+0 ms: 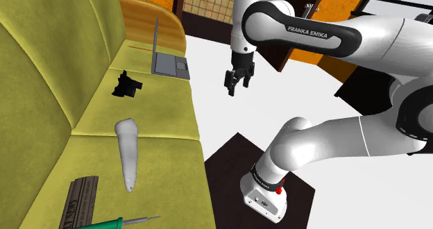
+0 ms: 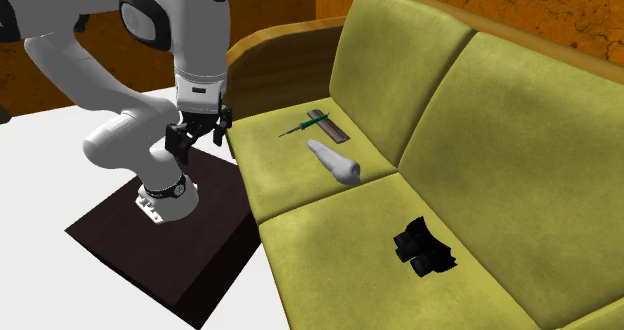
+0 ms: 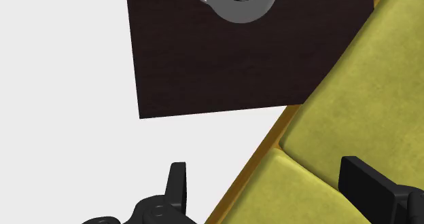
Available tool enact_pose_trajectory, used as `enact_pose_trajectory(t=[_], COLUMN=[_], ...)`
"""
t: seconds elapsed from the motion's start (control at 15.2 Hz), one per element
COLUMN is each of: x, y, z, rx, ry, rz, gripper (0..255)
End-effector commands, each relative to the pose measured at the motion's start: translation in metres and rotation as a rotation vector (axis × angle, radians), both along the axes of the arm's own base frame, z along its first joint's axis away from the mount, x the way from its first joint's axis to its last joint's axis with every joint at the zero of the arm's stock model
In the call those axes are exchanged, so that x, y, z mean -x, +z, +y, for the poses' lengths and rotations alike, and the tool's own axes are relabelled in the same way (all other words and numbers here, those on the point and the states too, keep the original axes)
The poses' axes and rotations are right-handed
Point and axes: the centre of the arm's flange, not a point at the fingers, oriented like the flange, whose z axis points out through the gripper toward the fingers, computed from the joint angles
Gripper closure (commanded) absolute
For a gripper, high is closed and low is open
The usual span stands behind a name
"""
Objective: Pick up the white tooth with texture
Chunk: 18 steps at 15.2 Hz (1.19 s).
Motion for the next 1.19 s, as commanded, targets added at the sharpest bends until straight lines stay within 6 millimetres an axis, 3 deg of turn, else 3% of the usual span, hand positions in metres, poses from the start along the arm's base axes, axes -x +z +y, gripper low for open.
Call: enact_pose_trajectory(t=[0.0, 1.12], x=[0.000, -0.034], y=[0.000, -0.097], z=[0.000, 0.218], rx=[0.000, 0.171], ry=[0.000, -0.146], rz=[0.000, -0.149], gripper=[0, 0])
